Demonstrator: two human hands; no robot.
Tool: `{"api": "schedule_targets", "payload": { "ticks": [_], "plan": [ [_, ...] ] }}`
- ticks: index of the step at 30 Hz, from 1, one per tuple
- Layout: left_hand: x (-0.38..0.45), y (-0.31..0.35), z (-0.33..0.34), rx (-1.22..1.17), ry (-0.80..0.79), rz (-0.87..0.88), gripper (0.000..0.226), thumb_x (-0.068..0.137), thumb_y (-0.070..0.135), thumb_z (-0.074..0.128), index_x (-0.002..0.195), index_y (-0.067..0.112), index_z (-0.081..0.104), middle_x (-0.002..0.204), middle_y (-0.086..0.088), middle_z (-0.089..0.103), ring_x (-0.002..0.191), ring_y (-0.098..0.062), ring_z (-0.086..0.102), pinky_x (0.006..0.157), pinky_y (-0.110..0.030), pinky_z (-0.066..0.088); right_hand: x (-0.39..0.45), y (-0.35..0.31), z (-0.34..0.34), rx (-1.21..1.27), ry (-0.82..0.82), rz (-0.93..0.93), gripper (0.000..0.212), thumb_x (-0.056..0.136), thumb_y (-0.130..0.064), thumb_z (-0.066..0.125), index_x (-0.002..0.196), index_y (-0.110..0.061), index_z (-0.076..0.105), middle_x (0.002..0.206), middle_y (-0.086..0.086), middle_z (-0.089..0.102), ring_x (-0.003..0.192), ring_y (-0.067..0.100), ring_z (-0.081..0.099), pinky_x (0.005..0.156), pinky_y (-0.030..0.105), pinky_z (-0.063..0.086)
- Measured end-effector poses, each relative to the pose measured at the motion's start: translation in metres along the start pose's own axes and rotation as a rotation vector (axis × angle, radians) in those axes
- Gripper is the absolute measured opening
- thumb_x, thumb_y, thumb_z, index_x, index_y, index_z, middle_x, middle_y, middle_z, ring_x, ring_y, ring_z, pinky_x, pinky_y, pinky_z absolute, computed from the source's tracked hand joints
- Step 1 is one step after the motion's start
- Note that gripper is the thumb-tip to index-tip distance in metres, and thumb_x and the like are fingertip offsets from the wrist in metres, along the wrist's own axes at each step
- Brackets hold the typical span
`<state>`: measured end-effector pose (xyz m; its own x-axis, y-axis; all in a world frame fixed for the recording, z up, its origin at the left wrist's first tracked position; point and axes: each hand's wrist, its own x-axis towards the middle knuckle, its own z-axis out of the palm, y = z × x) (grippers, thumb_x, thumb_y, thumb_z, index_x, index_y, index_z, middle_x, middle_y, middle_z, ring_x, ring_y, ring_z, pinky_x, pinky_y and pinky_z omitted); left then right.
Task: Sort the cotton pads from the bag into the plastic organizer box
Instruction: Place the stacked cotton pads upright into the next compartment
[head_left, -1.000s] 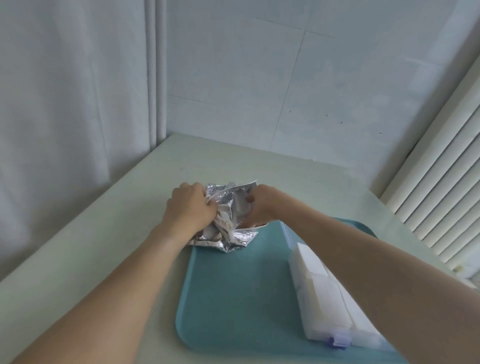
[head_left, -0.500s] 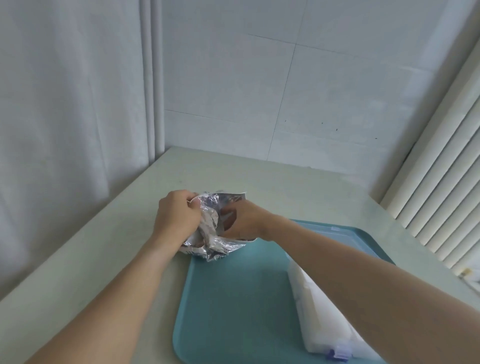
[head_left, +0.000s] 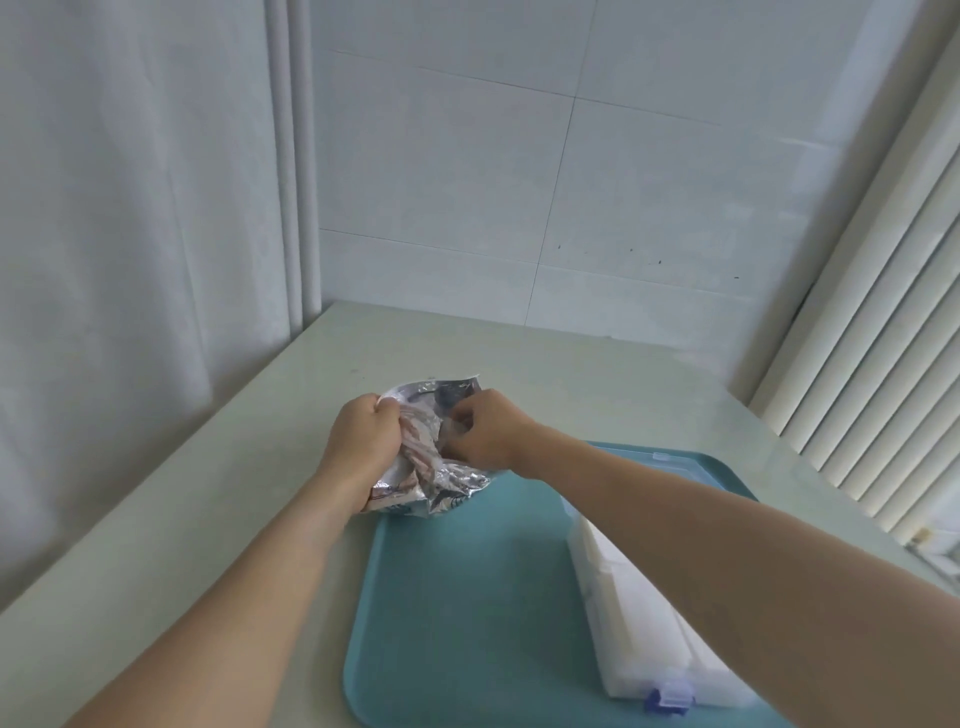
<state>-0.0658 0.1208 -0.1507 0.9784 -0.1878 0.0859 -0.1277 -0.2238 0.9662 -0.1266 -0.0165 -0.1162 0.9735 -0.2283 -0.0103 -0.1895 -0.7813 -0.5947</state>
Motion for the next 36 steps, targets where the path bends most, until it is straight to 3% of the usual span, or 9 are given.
{"api": "schedule_targets", "payload": {
  "ticks": [5,8,13,20,24,28,30,33,36],
  "plan": [
    [-0.001,0.001,-0.003,0.199,0.065,0.075,0.033,0.096,0.014,0.046,0.064,0.007,0.042,0.060,-0.009,0.044,0.059,-0.026,0.039,0.053,-0.034,0.026,-0.013,-0.016,-0.014,-0.375,-0.147,-0.139,0.034,0.099,-0.014,0.042,0.065,-0.014,0.044,0.070,0.003,0.047,0.070,0.021,0.043,0.057,0.027,0.031],
    [-0.003,0.002,-0.003,0.314,0.114,0.129,0.033,0.097,0.016,0.044,0.066,0.003,0.046,0.064,-0.013,0.052,0.060,-0.028,0.044,0.052,-0.034,0.029,-0.017,-0.020,-0.024,-0.412,-0.166,-0.176,0.019,0.098,-0.016,0.048,0.081,-0.012,0.054,0.085,0.006,0.054,0.081,0.022,0.048,0.061,0.026,0.031],
    [-0.006,0.004,-0.006,0.353,0.182,0.204,0.035,0.098,0.017,0.043,0.064,0.007,0.043,0.062,-0.010,0.051,0.059,-0.027,0.046,0.050,-0.034,0.028,-0.018,-0.013,-0.039,-0.253,-0.003,-0.141,0.026,0.087,-0.027,0.071,0.071,-0.010,0.060,0.064,0.002,0.051,0.058,0.017,0.046,0.050,0.026,0.034],
    [-0.017,0.009,0.004,0.349,0.280,0.306,0.030,0.097,0.018,0.046,0.067,0.012,0.045,0.062,-0.005,0.052,0.063,-0.032,0.048,0.055,-0.037,0.031,-0.021,0.006,-0.050,-0.037,0.399,-0.105,0.036,0.086,-0.031,0.073,0.065,-0.013,0.051,0.060,0.002,0.049,0.056,0.020,0.044,0.049,0.030,0.033],
    [-0.021,0.010,0.009,0.293,0.270,0.378,0.020,0.096,0.027,0.056,0.093,0.009,0.062,0.086,-0.006,0.067,0.083,-0.031,0.060,0.075,-0.041,0.049,-0.026,0.014,-0.052,-0.022,0.339,-0.025,0.031,0.086,-0.030,0.073,0.079,-0.001,0.062,0.071,0.014,0.066,0.067,0.030,0.069,0.058,0.038,0.052],
    [-0.026,0.010,0.021,0.250,0.178,0.392,0.035,0.090,0.042,0.063,0.107,0.011,0.059,0.099,-0.002,0.066,0.097,-0.027,0.060,0.087,-0.043,0.049,-0.032,0.028,-0.057,0.241,0.309,0.106,0.026,0.088,-0.021,0.074,0.091,0.004,0.065,0.083,0.015,0.073,0.067,0.032,0.074,0.067,0.048,0.062],
    [-0.031,0.011,0.025,0.241,0.182,0.454,0.046,0.085,0.047,0.061,0.112,0.010,0.057,0.108,-0.003,0.061,0.104,-0.024,0.054,0.093,-0.041,0.044,-0.038,0.034,-0.063,0.393,0.291,0.180,0.017,0.089,-0.016,0.074,0.089,-0.002,0.064,0.089,0.012,0.072,0.068,0.030,0.075,0.064,0.042,0.063],
    [-0.040,0.020,0.026,0.185,0.272,0.644,0.040,0.083,0.037,0.058,0.111,0.008,0.057,0.109,-0.004,0.059,0.104,-0.022,0.050,0.092,-0.035,0.041,-0.051,0.048,-0.073,0.546,0.314,0.223,0.015,0.090,-0.014,0.074,0.085,-0.006,0.062,0.090,0.008,0.069,0.060,0.023,0.073,0.055,0.030,0.061],
    [-0.052,0.034,0.034,0.101,0.315,0.802,0.020,0.083,0.018,0.059,0.101,0.008,0.057,0.097,-0.005,0.058,0.089,-0.021,0.052,0.082,-0.024,0.041,-0.062,0.064,-0.082,0.691,0.340,0.231,0.016,0.090,-0.013,0.075,0.087,-0.003,0.063,0.090,0.008,0.068,0.058,0.018,0.073,0.059,0.031,0.062]
  ]
}}
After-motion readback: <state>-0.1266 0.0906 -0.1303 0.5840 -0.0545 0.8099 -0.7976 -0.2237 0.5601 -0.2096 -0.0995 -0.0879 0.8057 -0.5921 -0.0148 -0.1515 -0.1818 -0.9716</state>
